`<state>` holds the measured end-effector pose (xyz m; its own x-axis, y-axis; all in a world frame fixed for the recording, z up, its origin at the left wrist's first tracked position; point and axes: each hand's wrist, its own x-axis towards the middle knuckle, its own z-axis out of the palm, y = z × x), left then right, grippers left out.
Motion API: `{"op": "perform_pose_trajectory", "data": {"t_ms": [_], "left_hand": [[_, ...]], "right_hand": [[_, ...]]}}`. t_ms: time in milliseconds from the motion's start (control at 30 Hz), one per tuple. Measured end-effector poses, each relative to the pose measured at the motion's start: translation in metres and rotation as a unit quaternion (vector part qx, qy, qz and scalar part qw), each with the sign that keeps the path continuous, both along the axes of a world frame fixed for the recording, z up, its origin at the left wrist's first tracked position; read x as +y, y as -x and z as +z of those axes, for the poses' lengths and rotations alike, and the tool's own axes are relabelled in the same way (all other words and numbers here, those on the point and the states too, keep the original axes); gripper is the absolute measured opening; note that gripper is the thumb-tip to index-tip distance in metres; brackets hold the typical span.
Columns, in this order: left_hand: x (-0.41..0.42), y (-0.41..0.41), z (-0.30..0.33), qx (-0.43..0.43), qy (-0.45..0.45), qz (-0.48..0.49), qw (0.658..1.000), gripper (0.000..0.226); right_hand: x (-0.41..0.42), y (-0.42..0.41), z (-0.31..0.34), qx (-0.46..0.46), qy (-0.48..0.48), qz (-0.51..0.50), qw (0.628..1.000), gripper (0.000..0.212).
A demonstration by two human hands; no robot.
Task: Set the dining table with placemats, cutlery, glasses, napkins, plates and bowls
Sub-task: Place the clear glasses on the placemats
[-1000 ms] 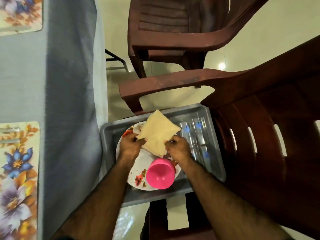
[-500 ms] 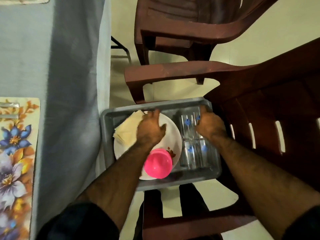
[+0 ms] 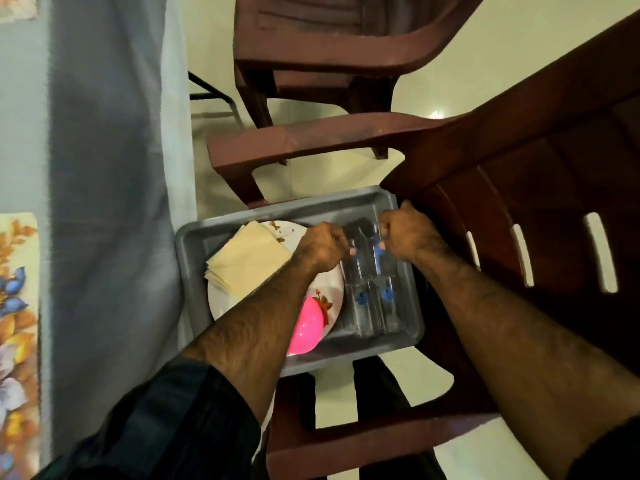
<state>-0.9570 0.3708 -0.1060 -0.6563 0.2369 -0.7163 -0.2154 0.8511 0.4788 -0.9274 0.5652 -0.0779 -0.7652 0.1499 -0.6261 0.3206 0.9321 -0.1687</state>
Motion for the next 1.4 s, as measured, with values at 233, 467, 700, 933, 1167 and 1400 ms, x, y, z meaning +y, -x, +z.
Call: {"op": "perform_pose_trajectory", "data": {"t_ms": [233, 467, 700, 933, 1167, 1400], "left_hand": [[-0.028, -0.021, 0.073, 0.047, -0.124, 0.117, 0.984, 0.024], [-0.112, -0.033, 0.229, 0.054, -0.252, 0.296, 0.920, 0.069], [-0.206, -0.114, 0.366, 0.045, -0.315, 0.485, 0.815, 0.038], [-0.302, -0.231, 0.406, 0.104, -0.309, 0.605, 0.727, 0.056], [-0.406, -0.341, 0.413, 0.164, -0.281, 0.671, 0.667, 0.054], [-0.539, -0.395, 0.387, 0.180, -0.269, 0.692, 0.645, 0.056]], "right_hand": [[0.021, -0.022, 0.066, 0.060, 0.170, -0.074, 0.981, 0.026], [-0.008, -0.010, 0.192, 0.047, 0.455, -0.212, 0.864, 0.069], [-0.100, -0.019, 0.287, -0.095, 0.603, -0.226, 0.759, 0.091], [-0.222, -0.062, 0.322, -0.226, 0.608, -0.153, 0.746, 0.081], [-0.368, -0.103, 0.355, -0.263, 0.555, 0.009, 0.789, 0.073], [-0.511, -0.138, 0.358, -0.192, 0.490, 0.059, 0.848, 0.033]]}}
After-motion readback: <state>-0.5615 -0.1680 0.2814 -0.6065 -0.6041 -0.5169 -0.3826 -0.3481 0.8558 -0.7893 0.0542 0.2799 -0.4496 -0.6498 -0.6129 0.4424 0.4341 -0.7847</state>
